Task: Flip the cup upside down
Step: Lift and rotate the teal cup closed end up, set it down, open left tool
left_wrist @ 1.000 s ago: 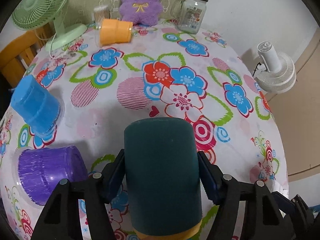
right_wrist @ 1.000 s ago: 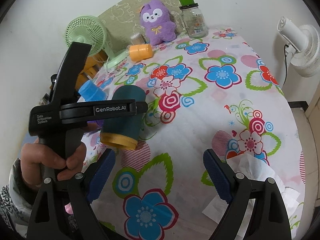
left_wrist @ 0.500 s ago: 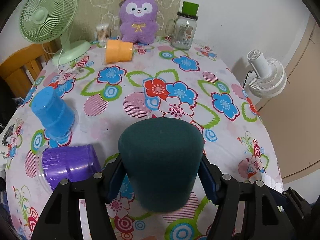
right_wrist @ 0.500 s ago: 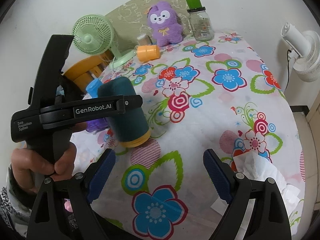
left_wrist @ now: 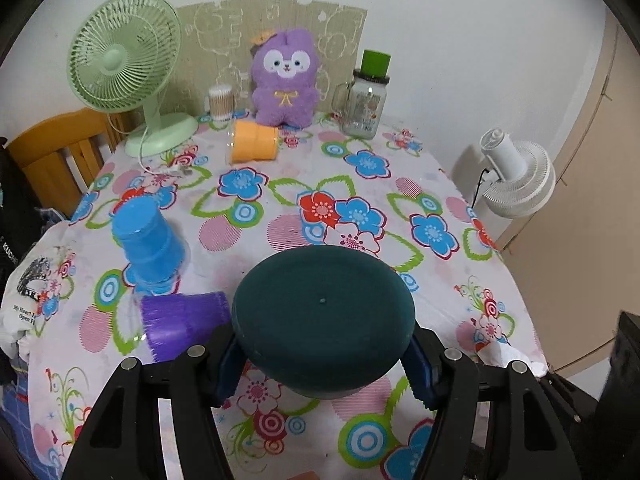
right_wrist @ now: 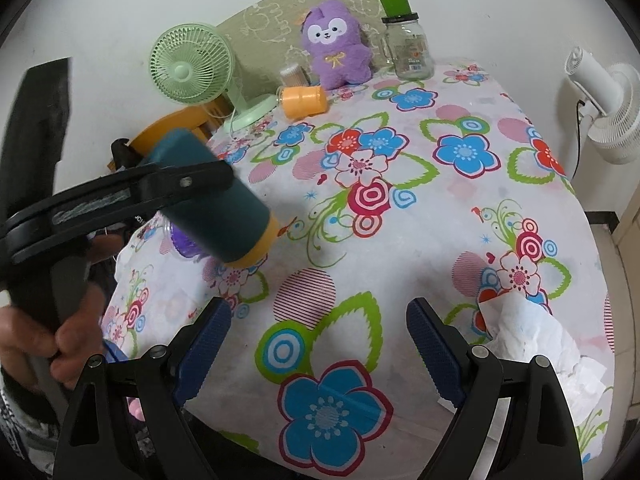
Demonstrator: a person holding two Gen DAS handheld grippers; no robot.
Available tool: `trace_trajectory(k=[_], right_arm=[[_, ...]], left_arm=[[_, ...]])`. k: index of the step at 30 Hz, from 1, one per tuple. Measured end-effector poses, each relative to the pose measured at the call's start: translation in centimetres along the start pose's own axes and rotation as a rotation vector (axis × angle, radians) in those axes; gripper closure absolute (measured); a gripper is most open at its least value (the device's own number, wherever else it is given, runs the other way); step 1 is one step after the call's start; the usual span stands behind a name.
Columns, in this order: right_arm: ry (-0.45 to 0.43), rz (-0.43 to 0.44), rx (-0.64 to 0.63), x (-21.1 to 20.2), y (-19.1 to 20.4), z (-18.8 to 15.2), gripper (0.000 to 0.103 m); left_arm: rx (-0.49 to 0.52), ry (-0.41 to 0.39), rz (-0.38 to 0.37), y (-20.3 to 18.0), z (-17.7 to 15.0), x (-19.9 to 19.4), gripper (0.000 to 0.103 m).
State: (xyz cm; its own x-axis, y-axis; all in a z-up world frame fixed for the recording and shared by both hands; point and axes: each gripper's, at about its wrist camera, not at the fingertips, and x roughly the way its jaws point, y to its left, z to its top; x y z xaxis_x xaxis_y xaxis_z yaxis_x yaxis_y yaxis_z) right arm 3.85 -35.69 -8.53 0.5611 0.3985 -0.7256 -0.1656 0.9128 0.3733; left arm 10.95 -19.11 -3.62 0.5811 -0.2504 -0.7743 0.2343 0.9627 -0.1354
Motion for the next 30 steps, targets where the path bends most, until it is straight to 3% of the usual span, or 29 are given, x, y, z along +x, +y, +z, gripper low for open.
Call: trace_trajectory(k=[13, 18, 30], right_arm=[[0.011, 0.016, -0.048, 0.8, 2.5, 0.4, 0.012], [0.014, 0.017, -0.059, 1.0, 3.3, 0.4, 0.012], [0.046, 0.002, -0.048, 2.1, 3.4, -0.4, 0.012]], left_arm=[[-0.004, -0.036, 0.034, 2.0, -3.2, -4.1, 0.034], [-0.041, -0.088, 0.063, 3.2, -4.7, -5.3, 0.034], [-0.062, -0.066, 0.074, 4.1, -7.9, -4.0, 0.031]])
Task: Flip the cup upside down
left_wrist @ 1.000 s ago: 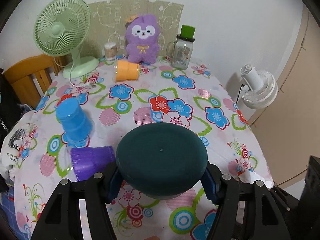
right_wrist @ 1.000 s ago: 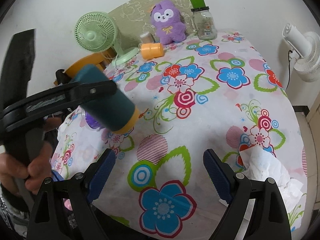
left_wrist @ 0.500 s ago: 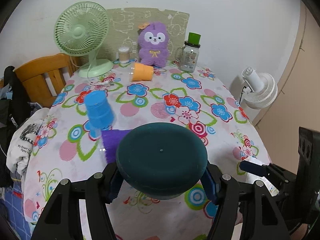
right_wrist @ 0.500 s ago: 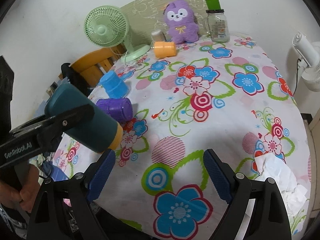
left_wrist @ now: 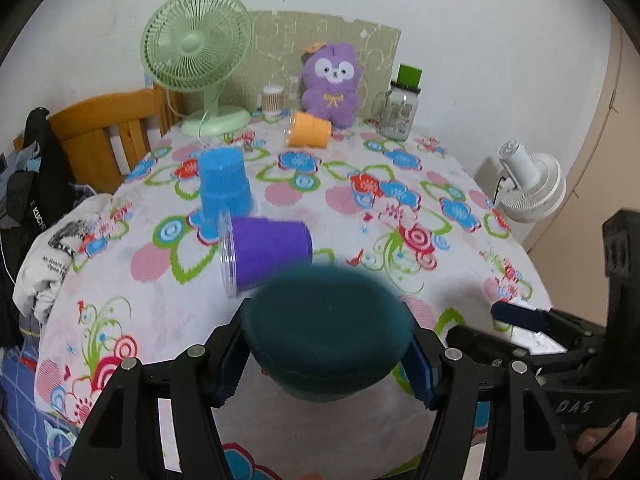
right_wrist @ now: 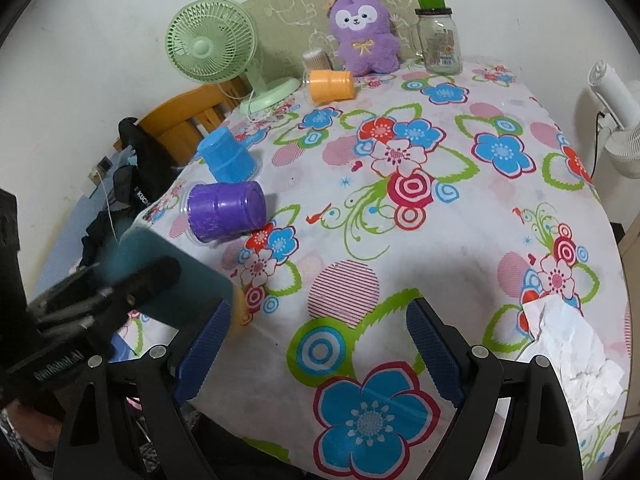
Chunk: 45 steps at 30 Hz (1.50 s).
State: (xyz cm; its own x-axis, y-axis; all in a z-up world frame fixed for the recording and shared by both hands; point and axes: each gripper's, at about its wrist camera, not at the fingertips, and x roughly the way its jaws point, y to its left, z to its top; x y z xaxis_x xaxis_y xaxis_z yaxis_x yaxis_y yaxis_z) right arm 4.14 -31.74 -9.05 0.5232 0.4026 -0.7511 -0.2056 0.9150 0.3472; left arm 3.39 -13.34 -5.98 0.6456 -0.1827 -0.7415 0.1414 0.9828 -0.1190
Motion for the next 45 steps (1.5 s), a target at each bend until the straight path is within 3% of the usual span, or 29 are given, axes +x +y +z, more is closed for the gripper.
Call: trace_trajectory(k=[1, 6, 23, 45], right_arm=[[0.004, -0.002, 0.002, 0.1, -0.1, -0.1, 0.012], [0.008, -0.009, 0.012, 0.1, -0.3, -0.2, 0.012], [0.004, -0.019, -0.007, -0.2, 0.9, 0.1, 0.012], [-0.057, -0.018, -0.089, -2.3, 5.2, 1.2, 0.012]], left_arm=[[0.002, 0.008, -0.005, 0.0, -0.2, 0.1, 0.024], [0.001, 0.003, 0.035, 0.1, -0.4, 0.0, 0.014], [-0.021, -0.015, -0.006, 0.8, -0.2, -1.5, 0.011], [-0.063, -0.131, 0.000, 3.2, 0.1, -5.9, 0.005]])
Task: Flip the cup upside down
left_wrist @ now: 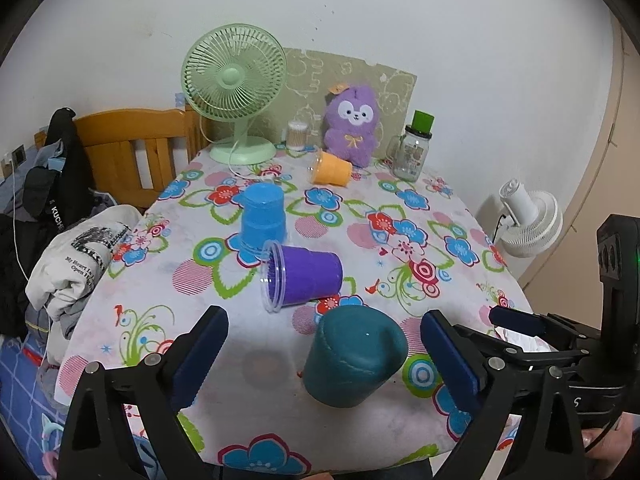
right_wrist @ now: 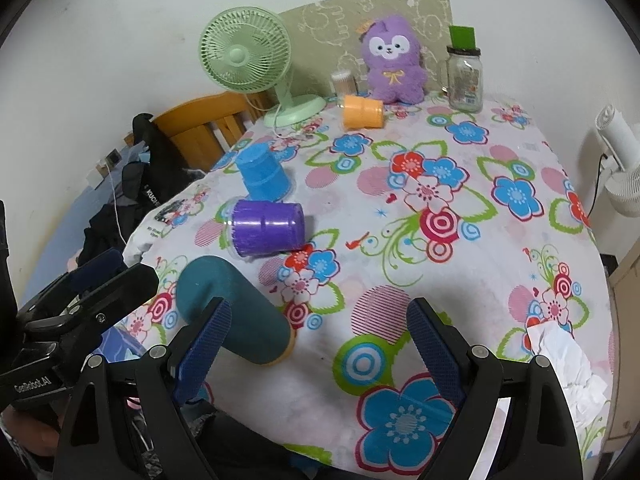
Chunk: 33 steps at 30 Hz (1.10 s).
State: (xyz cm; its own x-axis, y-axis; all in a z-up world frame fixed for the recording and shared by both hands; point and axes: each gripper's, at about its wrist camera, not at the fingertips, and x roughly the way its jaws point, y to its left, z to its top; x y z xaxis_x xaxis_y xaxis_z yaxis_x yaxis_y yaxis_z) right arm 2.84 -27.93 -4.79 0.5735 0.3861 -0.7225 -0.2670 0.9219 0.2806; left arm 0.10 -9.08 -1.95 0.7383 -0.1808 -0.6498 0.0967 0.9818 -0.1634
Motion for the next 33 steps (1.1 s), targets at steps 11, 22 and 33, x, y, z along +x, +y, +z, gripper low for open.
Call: trace_trajectory(k=[11, 22, 33], right_arm=[[-0.028, 0.000, -0.030, -0.6, 2.1, 0.8, 0.012], [-0.054, -0.014, -0.046, -1.5, 3.2, 1.0, 0.008], [-0.051, -0.013, -0.048, -1.5, 3.3, 1.1, 0.007]], left_arm=[[-0.012, -0.046, 0.036, 1.5, 0.2, -1.8, 0.001], [-0.016, -0.074, 0.053, 2.2, 0.3, -2.9, 0.000], [-0.016, -0.076, 0.057, 2.3, 0.3, -3.0, 0.000]])
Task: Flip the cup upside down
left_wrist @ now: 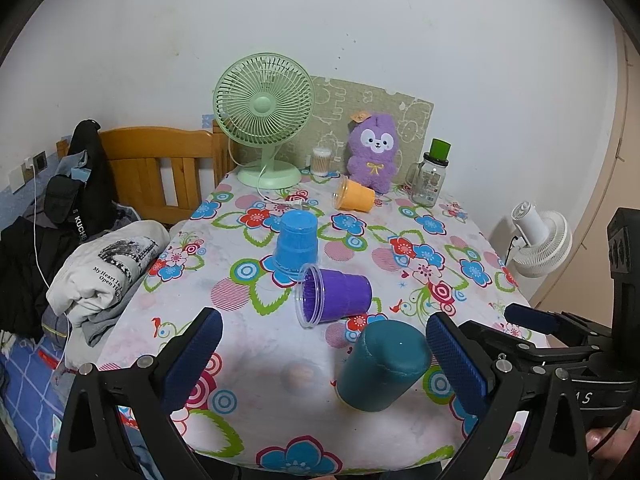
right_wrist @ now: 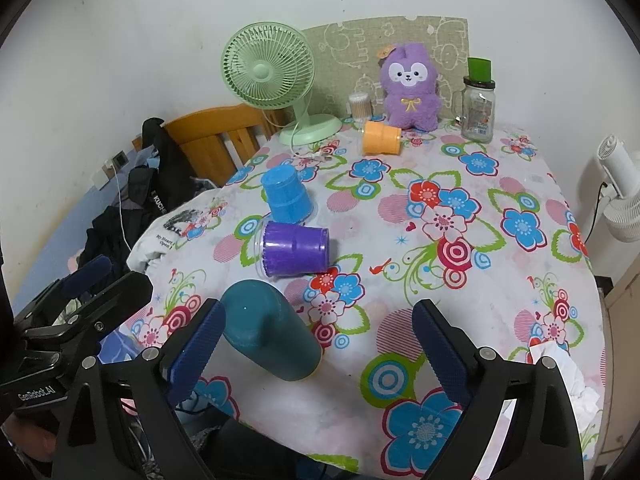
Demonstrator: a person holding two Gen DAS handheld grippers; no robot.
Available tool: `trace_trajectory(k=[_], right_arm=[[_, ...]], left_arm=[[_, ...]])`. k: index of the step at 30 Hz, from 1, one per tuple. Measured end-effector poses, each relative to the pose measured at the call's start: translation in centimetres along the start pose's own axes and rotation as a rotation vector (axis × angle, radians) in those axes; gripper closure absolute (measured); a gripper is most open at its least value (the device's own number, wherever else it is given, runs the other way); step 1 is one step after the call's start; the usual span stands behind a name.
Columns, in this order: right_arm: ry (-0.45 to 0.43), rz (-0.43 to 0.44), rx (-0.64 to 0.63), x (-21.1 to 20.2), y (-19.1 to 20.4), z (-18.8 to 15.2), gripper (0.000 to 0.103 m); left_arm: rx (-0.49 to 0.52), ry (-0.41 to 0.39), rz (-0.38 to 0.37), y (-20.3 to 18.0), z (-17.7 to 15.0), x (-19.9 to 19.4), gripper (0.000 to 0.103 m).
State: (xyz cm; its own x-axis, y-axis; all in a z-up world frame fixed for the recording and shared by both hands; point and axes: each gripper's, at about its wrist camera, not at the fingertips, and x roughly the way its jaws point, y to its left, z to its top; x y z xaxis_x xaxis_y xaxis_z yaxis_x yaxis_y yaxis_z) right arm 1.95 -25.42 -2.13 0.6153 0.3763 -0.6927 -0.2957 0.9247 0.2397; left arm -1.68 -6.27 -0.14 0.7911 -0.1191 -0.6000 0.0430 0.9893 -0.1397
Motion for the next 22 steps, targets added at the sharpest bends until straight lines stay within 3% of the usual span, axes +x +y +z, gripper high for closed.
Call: trace_trajectory(k=[22], right_arm=[[0.013, 0.000, 0.000, 0.99, 0.43, 0.00, 0.007]], left_arm=[[0.008, -0.012, 0.007, 0.23, -0.07, 0.37, 0.000]])
